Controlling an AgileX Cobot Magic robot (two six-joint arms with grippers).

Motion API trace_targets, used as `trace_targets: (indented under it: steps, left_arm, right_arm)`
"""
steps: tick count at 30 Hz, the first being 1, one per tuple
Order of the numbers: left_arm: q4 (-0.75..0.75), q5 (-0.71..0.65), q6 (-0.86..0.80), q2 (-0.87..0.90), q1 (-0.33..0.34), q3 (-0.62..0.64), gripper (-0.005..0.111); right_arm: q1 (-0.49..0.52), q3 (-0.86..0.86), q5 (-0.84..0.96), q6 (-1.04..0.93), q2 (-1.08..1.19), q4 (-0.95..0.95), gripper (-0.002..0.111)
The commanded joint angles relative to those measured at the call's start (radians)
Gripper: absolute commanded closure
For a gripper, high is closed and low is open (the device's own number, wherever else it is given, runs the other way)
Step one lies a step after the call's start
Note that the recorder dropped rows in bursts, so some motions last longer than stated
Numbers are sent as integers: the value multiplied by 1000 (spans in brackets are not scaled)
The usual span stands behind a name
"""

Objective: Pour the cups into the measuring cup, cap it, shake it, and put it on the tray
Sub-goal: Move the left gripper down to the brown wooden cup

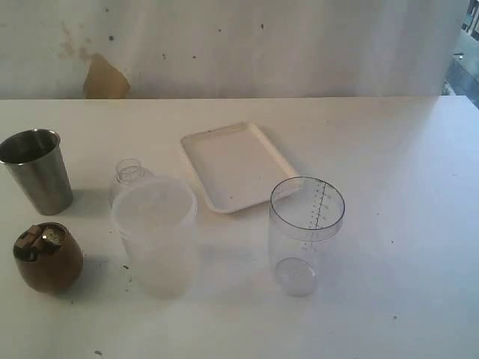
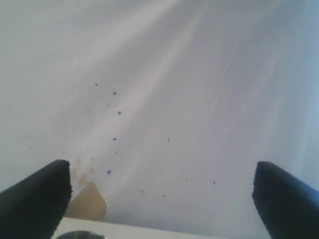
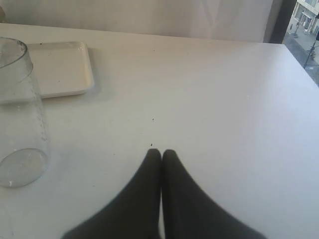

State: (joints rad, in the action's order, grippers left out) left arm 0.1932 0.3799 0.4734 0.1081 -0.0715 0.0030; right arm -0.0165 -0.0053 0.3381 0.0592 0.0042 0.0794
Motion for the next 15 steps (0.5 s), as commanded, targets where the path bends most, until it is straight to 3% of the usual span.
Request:
trace_targets:
  steps: [1, 8, 11, 15]
  left_arm:
    - [104, 26, 78, 133, 0, -3, 4]
    - [366, 52, 272, 423, 0, -3, 4]
    - [426, 104, 274, 570, 0, -3, 4]
    - [396, 112, 179, 755, 0, -3, 4]
  right_arm:
    - [5, 5, -1, 3, -4, -1, 108]
    - [5, 5, -1, 3, -4, -1, 108]
    - [5, 5, -1, 3, -4, -1, 108]
    - [5, 5, -1, 3, -4, -1, 108]
